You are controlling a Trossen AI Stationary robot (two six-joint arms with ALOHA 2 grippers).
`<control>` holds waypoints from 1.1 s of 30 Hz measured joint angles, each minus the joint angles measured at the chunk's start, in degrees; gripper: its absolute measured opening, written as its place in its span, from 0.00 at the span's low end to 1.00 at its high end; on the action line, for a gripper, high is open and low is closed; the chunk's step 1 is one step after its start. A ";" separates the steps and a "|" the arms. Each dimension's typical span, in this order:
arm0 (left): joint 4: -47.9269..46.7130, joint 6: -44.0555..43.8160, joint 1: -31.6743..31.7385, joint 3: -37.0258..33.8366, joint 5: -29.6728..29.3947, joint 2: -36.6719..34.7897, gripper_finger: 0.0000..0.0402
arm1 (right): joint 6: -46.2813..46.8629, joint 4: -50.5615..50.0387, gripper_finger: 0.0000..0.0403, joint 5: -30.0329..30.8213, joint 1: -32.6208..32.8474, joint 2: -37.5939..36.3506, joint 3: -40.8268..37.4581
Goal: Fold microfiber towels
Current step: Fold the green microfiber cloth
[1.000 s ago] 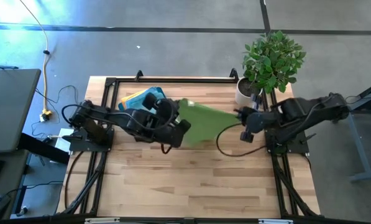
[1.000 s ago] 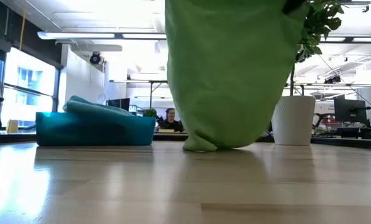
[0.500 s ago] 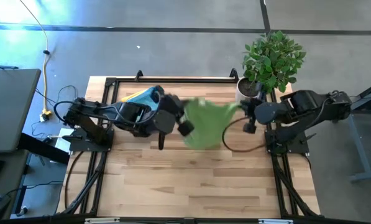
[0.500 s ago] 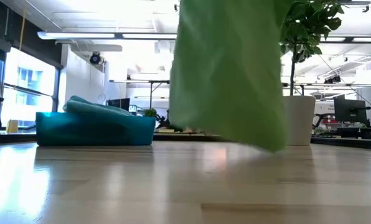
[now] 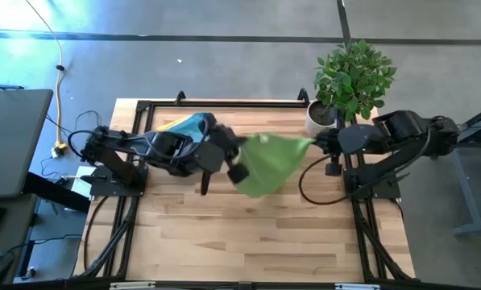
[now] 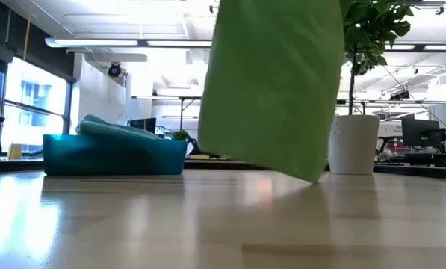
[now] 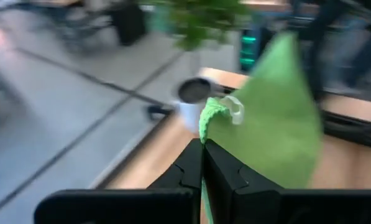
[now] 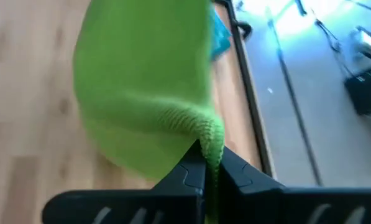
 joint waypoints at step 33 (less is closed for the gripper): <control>20.27 -27.27 -8.47 -33.60 13.28 2.28 0.00 | 17.44 26.53 0.00 -21.76 6.53 11.71 -31.96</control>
